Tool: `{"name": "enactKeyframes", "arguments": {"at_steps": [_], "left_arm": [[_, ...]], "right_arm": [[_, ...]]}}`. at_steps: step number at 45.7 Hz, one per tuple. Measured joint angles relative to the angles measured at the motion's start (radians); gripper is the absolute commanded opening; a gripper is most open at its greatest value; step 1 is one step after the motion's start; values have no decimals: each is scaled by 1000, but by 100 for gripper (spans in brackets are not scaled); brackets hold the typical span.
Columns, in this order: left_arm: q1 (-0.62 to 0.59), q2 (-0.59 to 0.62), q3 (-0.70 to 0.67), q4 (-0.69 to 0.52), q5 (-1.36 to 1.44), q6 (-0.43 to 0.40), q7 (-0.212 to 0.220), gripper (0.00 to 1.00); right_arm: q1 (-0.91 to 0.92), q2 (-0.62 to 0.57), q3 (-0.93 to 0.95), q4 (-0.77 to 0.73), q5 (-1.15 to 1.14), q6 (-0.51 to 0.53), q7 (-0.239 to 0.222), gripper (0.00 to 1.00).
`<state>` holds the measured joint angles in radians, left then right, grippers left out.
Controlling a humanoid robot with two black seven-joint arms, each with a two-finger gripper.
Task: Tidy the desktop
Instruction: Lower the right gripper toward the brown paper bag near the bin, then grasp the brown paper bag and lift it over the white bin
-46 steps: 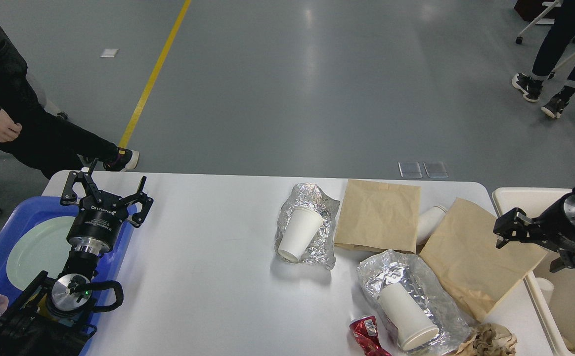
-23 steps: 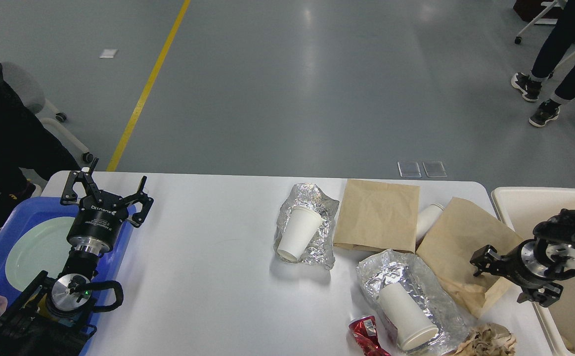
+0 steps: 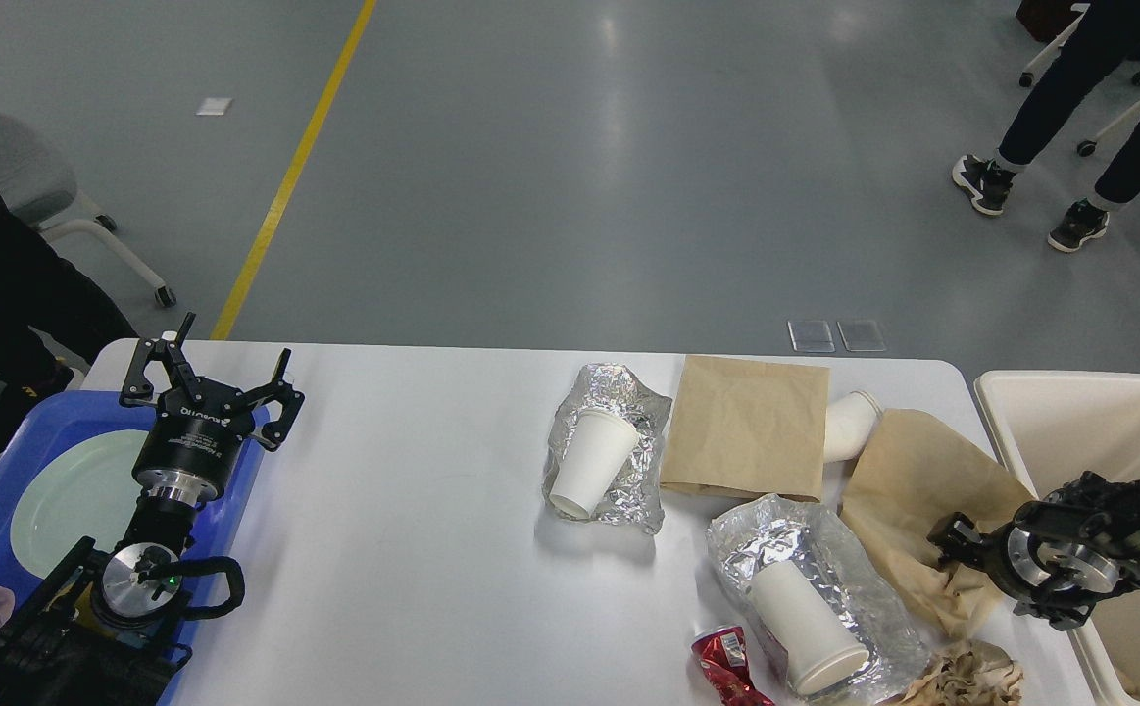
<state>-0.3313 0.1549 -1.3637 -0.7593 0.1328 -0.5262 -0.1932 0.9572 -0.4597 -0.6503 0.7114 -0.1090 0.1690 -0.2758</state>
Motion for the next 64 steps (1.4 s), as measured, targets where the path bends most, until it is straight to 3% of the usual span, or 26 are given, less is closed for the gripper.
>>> {"name": "enactKeyframes", "arguments": {"at_steps": [2,23,42,54,64], "left_arm": [[0,0,0,0,0,0,0,99],[0,0,0,0,1,0,-1,99],[0,0,0,0,1,0,-1,99],[0,0,0,0,1,0,0,99],[0,0,0,0,1,0,0,99]], "right_arm": [[3,-3,0,12,0,0,0,0],[29,-9,-10,45,3,1,-10,0],[173,-37,-151,168,3,16,-14,0],[526,-78,-473,392,44,88,-12,0],[832,-78,-644,561,73,260,27,0]]}}
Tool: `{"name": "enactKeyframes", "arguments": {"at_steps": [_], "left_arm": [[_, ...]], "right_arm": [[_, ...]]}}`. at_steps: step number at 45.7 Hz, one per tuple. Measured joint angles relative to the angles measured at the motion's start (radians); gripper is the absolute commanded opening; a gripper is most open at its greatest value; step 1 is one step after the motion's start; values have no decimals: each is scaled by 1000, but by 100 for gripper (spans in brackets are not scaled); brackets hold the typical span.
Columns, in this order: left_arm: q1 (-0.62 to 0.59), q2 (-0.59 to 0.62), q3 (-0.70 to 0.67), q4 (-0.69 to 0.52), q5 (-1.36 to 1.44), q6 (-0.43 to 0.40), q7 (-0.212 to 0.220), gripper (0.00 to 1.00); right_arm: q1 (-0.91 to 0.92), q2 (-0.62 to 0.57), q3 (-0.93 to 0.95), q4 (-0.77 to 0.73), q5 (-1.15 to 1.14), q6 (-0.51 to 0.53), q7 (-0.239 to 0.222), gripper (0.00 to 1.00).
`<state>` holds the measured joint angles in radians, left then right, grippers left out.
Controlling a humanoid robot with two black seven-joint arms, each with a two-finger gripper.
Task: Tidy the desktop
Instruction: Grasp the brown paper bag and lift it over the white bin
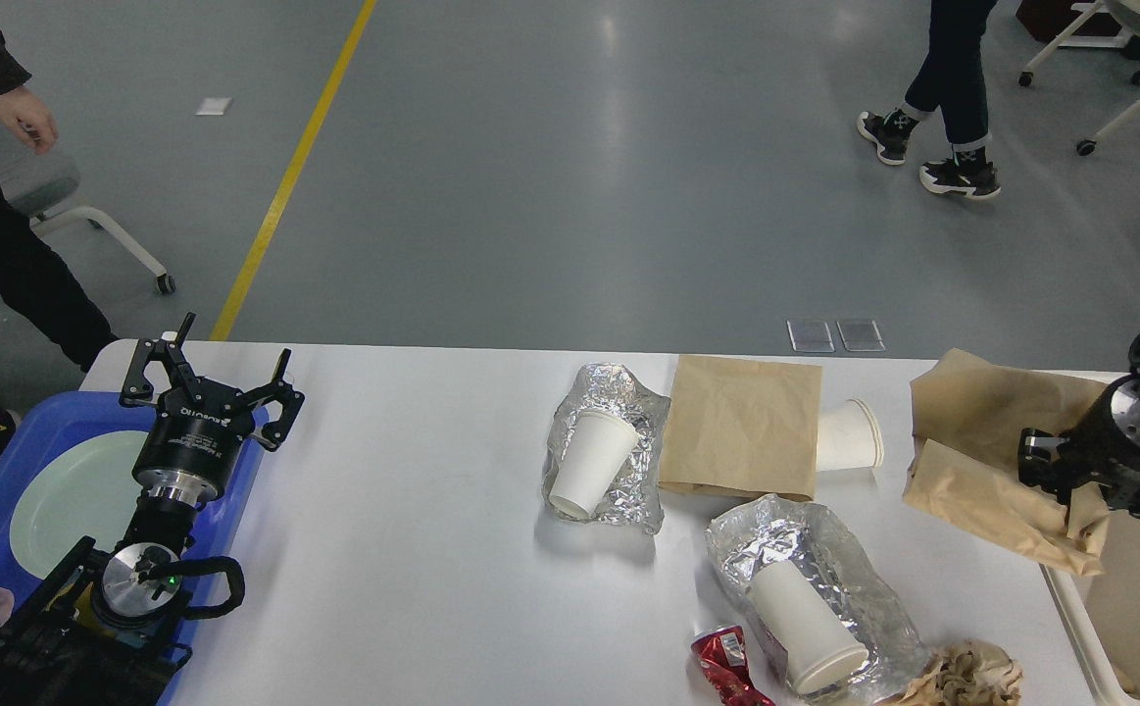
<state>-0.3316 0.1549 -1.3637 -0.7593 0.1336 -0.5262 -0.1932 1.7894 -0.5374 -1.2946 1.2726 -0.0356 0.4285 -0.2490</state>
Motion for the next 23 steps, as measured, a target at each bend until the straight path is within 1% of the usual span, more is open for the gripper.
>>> {"name": "enactKeyframes", "arguments": {"at_steps": [8,10,13,17,23], "left_arm": [[0,0,0,0,0,0,0,99],[0,0,0,0,0,0,0,99],[0,0,0,0,0,0,0,99],[0,0,0,0,0,0,0,99],[0,0,0,0,0,0,0,99]], "right_arm": [[182,14,-103,55,60,152,118,0],[217,21,-134,67,72,175,133,0],[282,32,-191,97,80,197,143,0],[390,37,-269,146,79,223,140,0],[430,31,-303,159,70,232,135,0]]}}
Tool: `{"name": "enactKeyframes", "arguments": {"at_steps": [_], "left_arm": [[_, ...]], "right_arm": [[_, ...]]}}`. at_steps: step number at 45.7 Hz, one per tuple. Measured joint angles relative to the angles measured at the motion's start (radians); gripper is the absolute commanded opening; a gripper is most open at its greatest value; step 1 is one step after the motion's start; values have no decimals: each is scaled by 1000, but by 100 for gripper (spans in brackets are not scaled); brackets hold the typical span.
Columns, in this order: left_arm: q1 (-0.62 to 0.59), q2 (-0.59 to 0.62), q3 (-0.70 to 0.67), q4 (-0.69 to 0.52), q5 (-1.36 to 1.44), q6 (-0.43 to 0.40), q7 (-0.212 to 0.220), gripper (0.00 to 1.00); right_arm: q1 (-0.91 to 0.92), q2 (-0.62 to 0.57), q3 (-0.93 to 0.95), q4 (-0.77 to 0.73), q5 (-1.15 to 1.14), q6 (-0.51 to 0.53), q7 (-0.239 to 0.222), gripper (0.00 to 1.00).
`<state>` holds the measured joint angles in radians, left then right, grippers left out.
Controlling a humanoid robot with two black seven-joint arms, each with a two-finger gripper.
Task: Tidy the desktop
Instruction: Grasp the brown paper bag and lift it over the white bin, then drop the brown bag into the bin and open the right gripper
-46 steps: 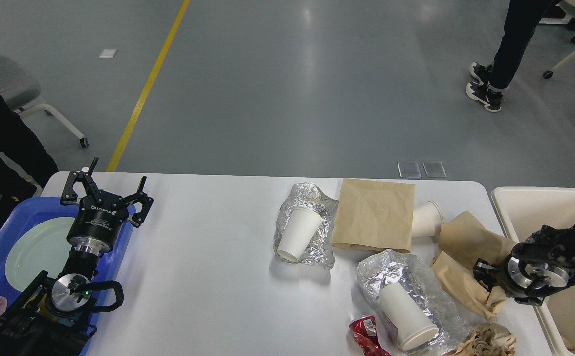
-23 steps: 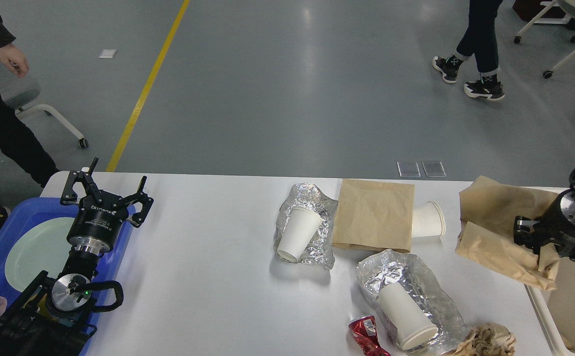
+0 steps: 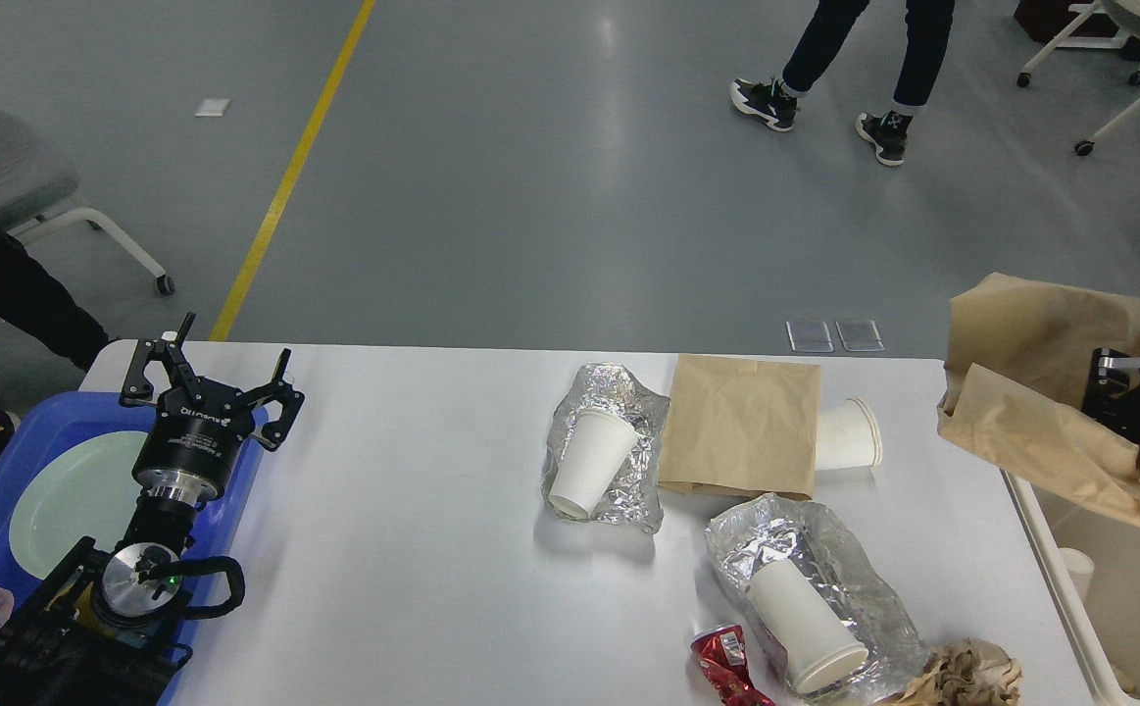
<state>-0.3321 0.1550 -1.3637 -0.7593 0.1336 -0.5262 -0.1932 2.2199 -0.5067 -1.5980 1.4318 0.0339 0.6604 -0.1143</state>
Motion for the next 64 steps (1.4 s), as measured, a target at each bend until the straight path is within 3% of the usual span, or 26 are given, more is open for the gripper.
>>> {"name": "enactKeyframes", "arguments": {"at_steps": [7,15,21,29,35,48,58,64], "left_arm": [[0,0,0,0,0,0,0,99],[0,0,0,0,0,0,0,99],[1,0,0,0,0,0,0,99],[1,0,0,0,0,0,0,99],[1,0,0,0,0,0,0,99],[1,0,0,0,0,0,0,99],[1,0,0,0,0,0,0,99],[0,0,0,0,0,0,0,99]], "right_arm": [[-45,-63,-3,-38,-18,-50,-2,0],[-238,-166,13,-192,-34,-188,-2,0],[-505,-251,131,-437,-23,-239,-2,0],[-922,-276,439,-733,-18,-344,-6,0],[-1243,-218,652,-969,-17,-426,-19,0],[-1637,14,756,-1370,60,-530,-29,0],[-1722,107,776,-1415,117,-608,-81,0],[-1726,116,790,-1415,118,-621,-88,0]]}}
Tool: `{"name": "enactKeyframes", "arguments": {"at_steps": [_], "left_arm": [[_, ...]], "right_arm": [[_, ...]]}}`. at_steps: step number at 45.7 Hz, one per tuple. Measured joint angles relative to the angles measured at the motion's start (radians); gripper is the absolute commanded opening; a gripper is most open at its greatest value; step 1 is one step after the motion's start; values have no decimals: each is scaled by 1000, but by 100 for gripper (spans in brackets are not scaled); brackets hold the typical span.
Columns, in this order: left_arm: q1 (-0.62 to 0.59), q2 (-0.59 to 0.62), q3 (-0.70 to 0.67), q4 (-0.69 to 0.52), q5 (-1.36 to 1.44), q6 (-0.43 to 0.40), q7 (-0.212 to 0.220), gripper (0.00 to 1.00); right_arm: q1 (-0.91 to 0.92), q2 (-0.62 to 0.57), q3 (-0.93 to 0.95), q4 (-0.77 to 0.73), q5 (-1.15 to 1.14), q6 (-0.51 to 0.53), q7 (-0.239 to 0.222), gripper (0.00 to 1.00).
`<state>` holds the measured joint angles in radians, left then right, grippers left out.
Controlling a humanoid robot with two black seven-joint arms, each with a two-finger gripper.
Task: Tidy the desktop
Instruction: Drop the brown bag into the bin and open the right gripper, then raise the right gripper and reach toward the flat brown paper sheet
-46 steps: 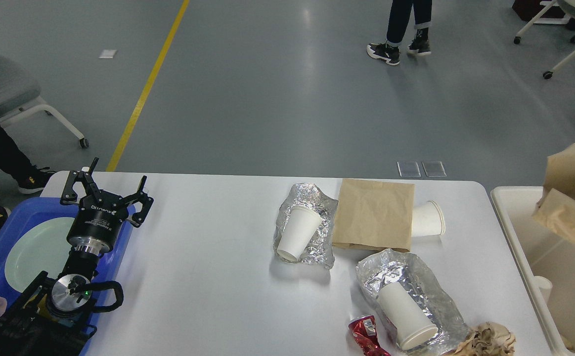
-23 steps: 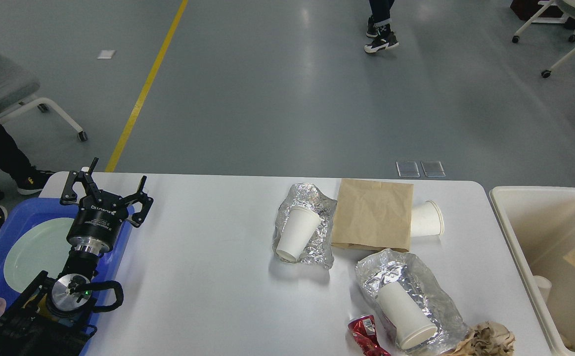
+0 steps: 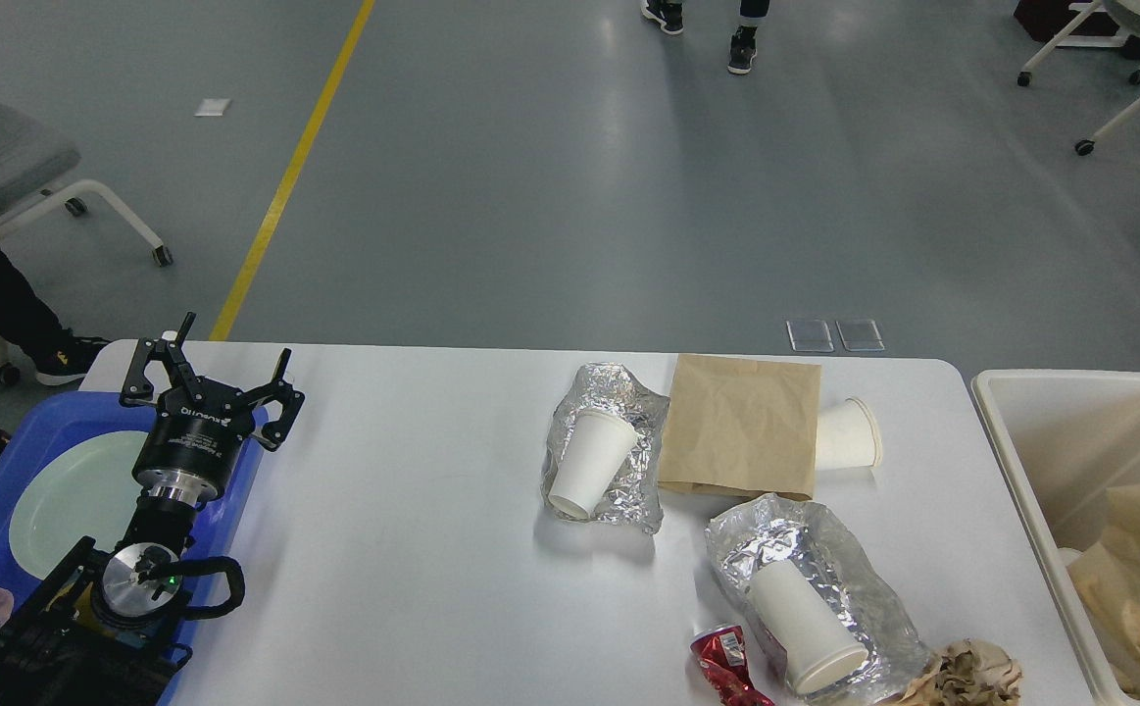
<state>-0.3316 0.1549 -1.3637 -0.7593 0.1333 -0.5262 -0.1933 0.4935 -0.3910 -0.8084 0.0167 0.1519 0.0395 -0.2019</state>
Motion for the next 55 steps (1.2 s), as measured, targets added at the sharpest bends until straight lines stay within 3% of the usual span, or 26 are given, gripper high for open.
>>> {"name": "enactKeyframes", "arguments": {"at_steps": [2,3,7,8,36,49,55], "left_arm": [[0,0,0,0,0,0,0,99],[0,0,0,0,0,0,0,99],[0,0,0,0,0,0,0,99],[0,0,0,0,0,0,0,99],[0,0,0,0,0,0,0,99],[0,0,0,0,0,0,0,99],[0,0,0,0,0,0,0,99]], "right_arm": [[-1,1,1,2,0,-1,0,0],[-2,2,1,3,0,-2,0,13],[-3,4,1,5,0,-7,2,93],[-3,4,1,5,0,-8,3,100],[64,-20,-1,60,-7,-56,9,100],[424,-145,-146,433,-194,-38,0,100],[711,-159,-304,659,-267,51,-1,100]]}}
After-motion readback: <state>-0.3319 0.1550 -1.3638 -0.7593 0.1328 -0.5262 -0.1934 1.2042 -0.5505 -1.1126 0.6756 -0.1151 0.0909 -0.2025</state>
